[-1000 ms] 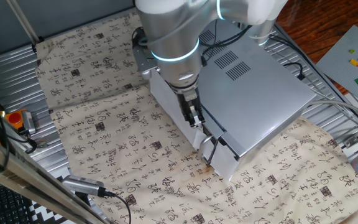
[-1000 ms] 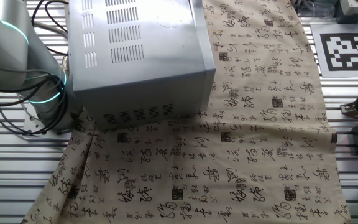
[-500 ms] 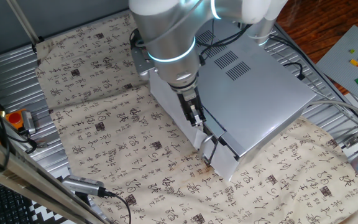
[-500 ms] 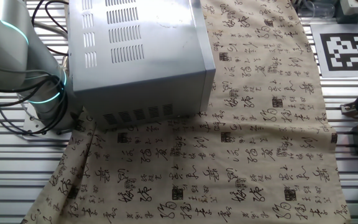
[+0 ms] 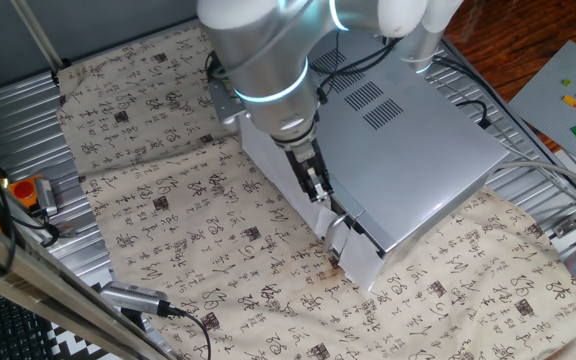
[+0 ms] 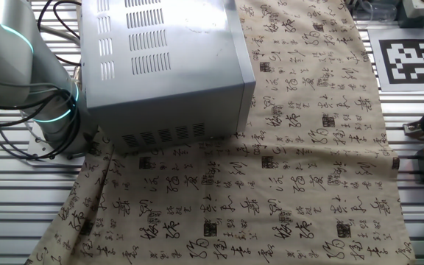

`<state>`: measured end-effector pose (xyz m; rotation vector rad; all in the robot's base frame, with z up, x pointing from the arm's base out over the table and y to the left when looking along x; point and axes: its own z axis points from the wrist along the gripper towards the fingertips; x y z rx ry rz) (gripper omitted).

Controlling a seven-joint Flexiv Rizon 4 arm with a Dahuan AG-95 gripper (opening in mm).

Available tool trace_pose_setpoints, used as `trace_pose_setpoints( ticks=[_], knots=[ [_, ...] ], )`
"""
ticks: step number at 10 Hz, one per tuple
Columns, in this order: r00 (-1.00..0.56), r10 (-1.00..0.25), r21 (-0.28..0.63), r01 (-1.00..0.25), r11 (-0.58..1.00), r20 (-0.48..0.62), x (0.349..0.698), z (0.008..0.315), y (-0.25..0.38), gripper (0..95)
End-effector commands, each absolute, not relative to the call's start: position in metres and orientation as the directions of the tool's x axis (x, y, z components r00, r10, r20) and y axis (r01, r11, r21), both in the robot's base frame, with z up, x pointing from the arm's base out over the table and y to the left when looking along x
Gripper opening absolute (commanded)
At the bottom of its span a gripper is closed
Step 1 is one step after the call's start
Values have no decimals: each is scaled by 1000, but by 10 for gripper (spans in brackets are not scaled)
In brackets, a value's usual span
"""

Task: Close the microwave door

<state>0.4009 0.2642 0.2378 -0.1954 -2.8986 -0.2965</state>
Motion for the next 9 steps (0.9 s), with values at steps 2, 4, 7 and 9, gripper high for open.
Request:
trace_pose_setpoints(
  ticks=[2,4,7,9],
  knots=[
    [-994,61,100,70,993,92,417,231,247,0],
    [-997,49,93,55,994,64,436,219,234,0],
    [-998,9,73,14,997,63,467,202,219,0],
    [-998,-27,68,-23,997,53,476,195,219,0]
  ],
)
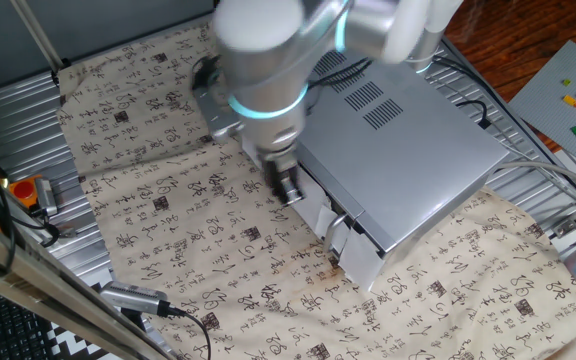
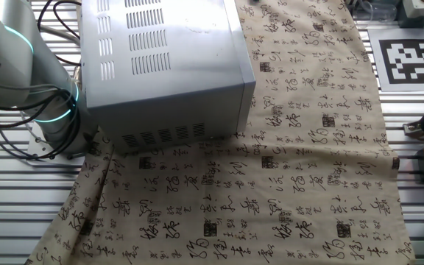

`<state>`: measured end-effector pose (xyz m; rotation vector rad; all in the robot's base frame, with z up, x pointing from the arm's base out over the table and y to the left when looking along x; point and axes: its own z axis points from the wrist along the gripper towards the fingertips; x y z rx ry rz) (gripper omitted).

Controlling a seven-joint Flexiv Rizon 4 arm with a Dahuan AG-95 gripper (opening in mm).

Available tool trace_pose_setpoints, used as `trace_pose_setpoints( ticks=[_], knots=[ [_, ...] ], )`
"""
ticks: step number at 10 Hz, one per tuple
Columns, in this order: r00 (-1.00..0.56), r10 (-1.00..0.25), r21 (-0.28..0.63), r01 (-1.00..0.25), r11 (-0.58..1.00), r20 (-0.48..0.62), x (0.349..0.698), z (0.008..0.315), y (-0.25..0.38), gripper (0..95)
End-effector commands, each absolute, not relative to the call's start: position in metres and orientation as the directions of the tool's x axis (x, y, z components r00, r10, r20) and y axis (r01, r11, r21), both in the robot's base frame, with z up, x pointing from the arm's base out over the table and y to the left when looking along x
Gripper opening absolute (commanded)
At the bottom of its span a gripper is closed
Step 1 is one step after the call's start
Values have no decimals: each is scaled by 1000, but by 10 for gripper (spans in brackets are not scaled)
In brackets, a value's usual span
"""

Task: Close the microwave door

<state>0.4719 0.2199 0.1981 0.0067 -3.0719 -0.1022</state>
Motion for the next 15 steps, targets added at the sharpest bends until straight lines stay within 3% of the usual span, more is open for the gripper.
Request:
trace_pose_setpoints(
  ticks=[1,15],
  knots=[
    [-998,-29,62,-25,998,58,481,195,219,0],
    [-996,-69,17,-68,998,51,495,196,207,0]
  ],
)
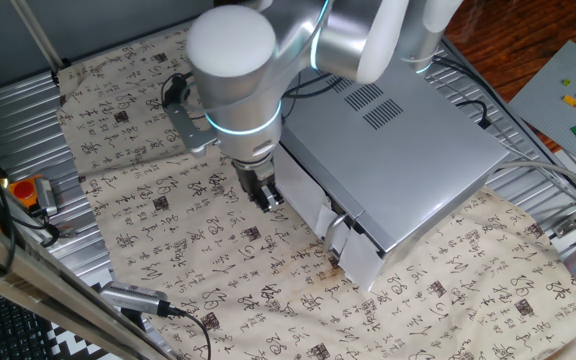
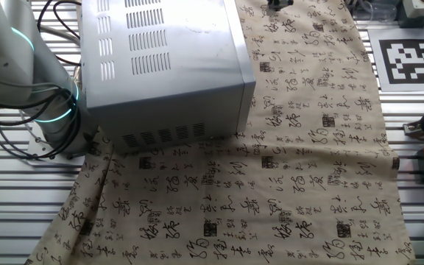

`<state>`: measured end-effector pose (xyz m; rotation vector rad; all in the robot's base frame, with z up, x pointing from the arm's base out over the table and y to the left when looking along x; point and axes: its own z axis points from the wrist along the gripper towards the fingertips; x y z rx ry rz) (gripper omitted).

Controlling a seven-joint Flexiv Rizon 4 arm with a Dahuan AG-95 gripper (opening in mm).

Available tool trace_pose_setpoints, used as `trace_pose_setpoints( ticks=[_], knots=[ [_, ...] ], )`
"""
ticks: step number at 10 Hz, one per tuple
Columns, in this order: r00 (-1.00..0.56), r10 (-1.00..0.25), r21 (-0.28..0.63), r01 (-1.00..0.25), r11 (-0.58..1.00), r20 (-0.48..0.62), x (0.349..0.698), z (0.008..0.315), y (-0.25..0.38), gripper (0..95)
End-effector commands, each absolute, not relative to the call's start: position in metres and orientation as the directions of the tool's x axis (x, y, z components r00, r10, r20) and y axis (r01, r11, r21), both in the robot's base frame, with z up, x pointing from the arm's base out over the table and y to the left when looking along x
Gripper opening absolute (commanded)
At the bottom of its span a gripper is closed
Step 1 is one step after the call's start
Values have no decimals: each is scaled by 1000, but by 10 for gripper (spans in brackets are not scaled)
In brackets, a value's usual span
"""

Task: Close the microwave door

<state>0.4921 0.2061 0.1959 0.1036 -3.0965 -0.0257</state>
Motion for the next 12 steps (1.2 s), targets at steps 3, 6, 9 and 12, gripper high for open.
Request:
trace_pose_setpoints(
  ticks=[3,6,9,12],
  knots=[
    [-996,-69,18,-68,998,48,495,197,208,0],
    [-997,-58,17,-58,998,50,494,201,210,0],
    [-998,-39,5,-38,999,41,494,202,209,0],
    [-999,-41,1,-41,999,29,492,203,209,0]
  ],
)
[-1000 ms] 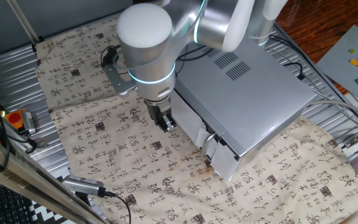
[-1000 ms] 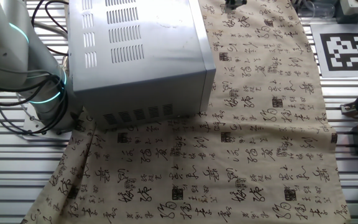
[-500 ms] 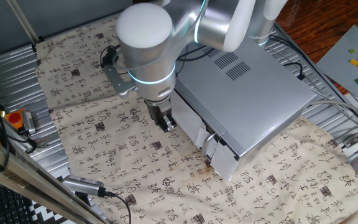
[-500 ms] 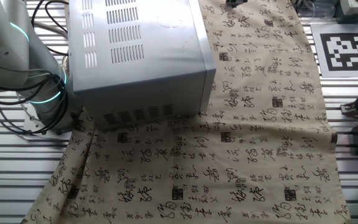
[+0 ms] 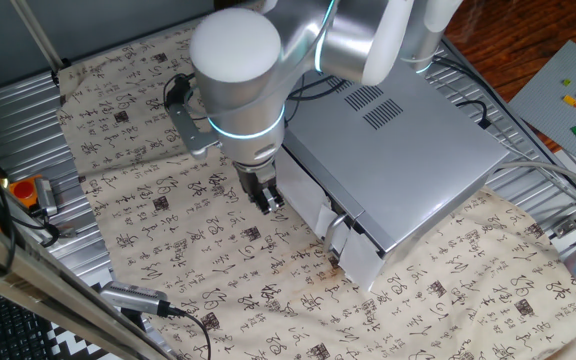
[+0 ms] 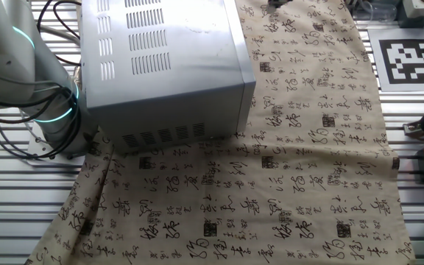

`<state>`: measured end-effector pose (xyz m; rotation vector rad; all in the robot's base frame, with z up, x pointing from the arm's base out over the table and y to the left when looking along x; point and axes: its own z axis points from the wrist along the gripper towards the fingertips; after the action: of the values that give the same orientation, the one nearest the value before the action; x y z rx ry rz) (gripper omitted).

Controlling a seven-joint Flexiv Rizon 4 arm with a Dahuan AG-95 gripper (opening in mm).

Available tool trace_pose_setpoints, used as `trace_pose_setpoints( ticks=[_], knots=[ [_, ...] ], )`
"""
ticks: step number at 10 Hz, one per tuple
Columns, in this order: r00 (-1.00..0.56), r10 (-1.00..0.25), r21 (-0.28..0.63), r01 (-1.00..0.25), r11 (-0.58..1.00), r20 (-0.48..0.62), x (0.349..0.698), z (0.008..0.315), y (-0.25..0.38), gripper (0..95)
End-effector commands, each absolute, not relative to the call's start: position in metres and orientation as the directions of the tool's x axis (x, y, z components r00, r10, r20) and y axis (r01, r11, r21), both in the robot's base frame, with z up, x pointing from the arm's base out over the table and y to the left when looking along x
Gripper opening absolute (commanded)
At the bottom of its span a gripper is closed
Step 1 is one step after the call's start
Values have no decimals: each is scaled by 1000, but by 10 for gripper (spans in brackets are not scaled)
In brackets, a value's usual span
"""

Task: Close the microwave door

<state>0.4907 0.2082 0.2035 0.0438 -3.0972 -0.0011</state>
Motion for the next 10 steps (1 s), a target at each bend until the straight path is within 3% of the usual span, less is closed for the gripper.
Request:
trace_pose_setpoints(
  ticks=[1,7,10],
  knots=[
    [-999,-37,-2,-37,999,18,492,203,209,0],
    [-994,-64,3,-65,998,-84,492,203,209,0],
    [-996,-60,-3,-60,998,-72,492,203,209,0]
  ],
)
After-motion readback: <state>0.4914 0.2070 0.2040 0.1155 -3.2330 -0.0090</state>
